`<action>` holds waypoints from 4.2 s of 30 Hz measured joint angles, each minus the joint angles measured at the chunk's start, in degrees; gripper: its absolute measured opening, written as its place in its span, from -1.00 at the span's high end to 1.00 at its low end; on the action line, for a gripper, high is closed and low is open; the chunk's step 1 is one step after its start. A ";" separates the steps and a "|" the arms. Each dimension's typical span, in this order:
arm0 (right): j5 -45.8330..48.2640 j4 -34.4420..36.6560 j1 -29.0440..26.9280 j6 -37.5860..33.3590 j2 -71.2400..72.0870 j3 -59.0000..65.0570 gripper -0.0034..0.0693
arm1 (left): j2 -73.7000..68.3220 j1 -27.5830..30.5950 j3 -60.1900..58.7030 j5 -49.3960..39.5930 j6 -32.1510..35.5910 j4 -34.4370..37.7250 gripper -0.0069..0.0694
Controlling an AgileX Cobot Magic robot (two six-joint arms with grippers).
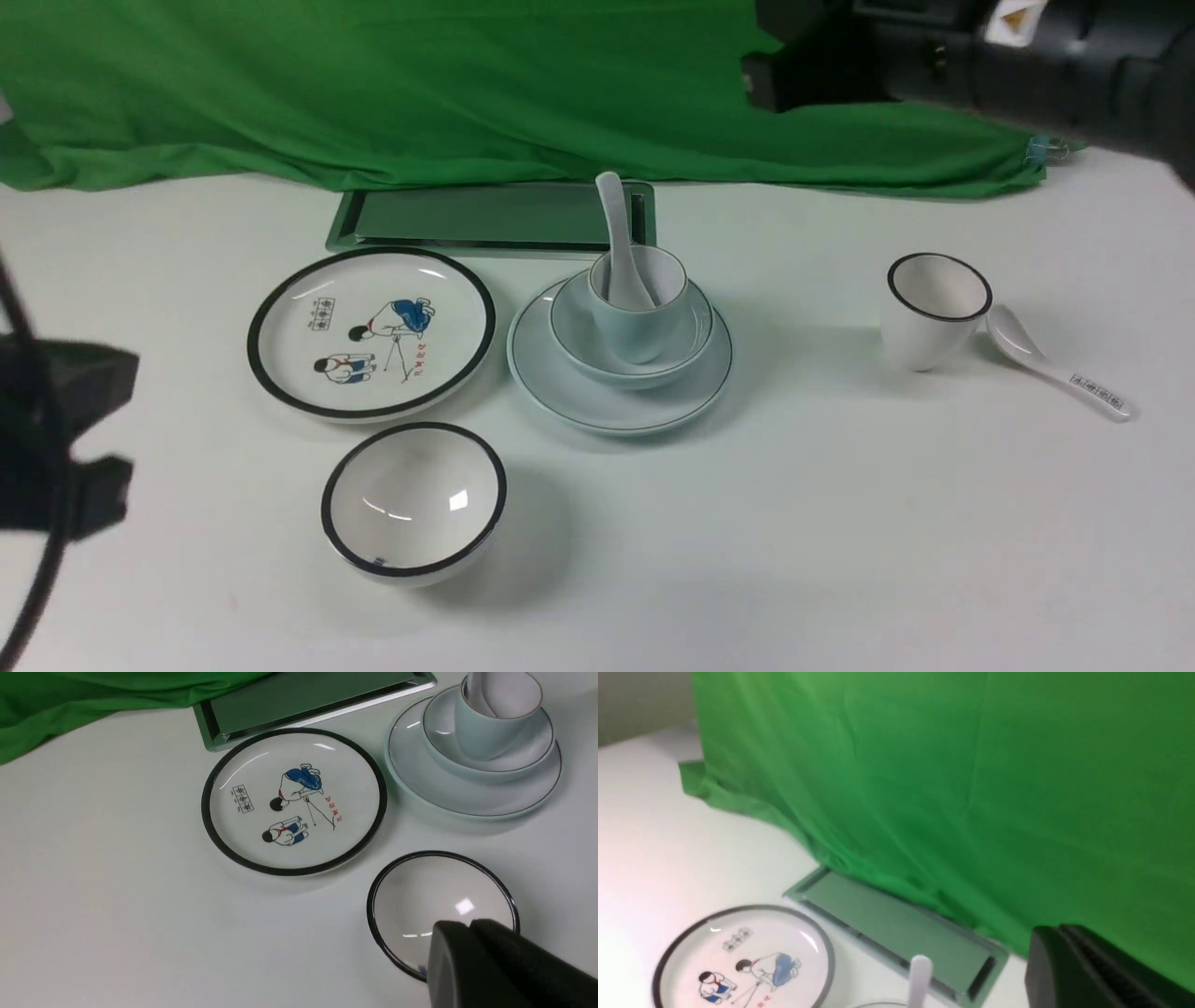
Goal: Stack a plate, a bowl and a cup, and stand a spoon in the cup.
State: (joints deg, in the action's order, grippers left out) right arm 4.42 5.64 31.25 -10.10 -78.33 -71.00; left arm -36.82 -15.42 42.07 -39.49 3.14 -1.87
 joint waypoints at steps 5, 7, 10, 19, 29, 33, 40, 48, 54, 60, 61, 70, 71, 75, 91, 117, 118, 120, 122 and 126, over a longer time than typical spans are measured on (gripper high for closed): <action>-4.42 0.00 0.00 -1.61 15.22 11.76 0.87 | 13.69 0.00 -7.31 2.07 -1.75 0.05 0.90; -6.08 0.00 0.00 -1.71 21.19 16.93 0.87 | 18.23 0.00 -8.94 2.19 -1.75 0.05 0.90; -7.44 0.00 0.00 -1.79 28.43 22.32 0.86 | 22.83 0.00 -10.13 2.29 -1.75 0.05 0.90; -7.85 0.00 0.00 -1.79 42.63 33.15 0.80 | 26.70 0.00 -10.47 0.76 -1.75 0.24 0.90; -6.89 0.00 0.00 -1.79 43.89 33.47 0.72 | 26.77 0.00 -10.47 0.76 -1.75 0.24 0.90; -6.75 0.00 0.00 -1.79 43.89 33.59 0.68 | 26.77 0.00 -10.47 0.76 -1.75 0.24 0.90; -7.81 0.06 0.00 -0.16 44.18 33.63 0.67 | 26.77 0.00 -10.47 0.76 -1.75 0.28 0.90; -11.60 1.19 -0.48 2.78 49.21 43.34 0.88 | 26.77 0.00 -10.47 0.76 -1.75 0.28 0.90; -12.73 1.42 -8.90 3.11 59.32 57.50 0.88 | 26.77 0.00 -10.47 0.76 -1.75 0.28 0.90; -10.90 -2.08 -25.57 6.86 69.79 68.89 0.88 | 26.77 0.00 -10.47 0.76 -1.75 0.28 0.90; -9.97 -3.14 -28.64 7.92 71.18 70.17 0.88 | 26.77 0.00 -10.47 0.76 -1.75 0.28 0.90; 3.20 -6.29 -33.18 11.38 78.08 71.47 0.88 | 26.77 0.00 -10.47 0.76 -1.75 0.28 0.89; 4.78 -6.47 -33.14 11.51 78.15 71.47 0.88 | 26.77 0.00 -10.47 0.76 -1.75 0.28 0.89; 7.31 -6.85 -33.12 11.74 78.33 71.49 0.88 | 26.77 0.00 -10.47 0.76 -1.75 0.28 0.89; 7.92 -6.95 -33.12 11.80 78.33 71.49 0.85 | 26.77 0.00 -10.47 0.76 -1.75 0.28 0.89; 8.05 -7.02 -33.12 11.80 78.35 71.49 0.66 | 32.76 11.91 -22.16 18.74 1.71 3.63 0.89; 8.10 -7.02 -33.12 11.80 78.35 71.49 0.65 | 33.98 13.90 -25.69 23.95 1.86 3.99 0.89; 8.10 -7.02 -33.12 11.80 78.35 71.49 0.62 | 35.91 16.54 -30.25 28.82 1.90 4.41 0.89; 8.10 -7.02 -33.12 11.80 78.35 71.49 0.61 | 36.53 17.68 -33.82 30.94 1.93 4.99 0.89; 8.12 -7.02 -33.12 11.80 78.35 71.49 0.57 | 36.70 18.20 -39.71 32.12 1.36 5.99 0.89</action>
State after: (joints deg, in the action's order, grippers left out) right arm 12.54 -1.38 -1.87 1.70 0.02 0.48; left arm -0.12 2.78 2.35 -7.37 4.49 4.13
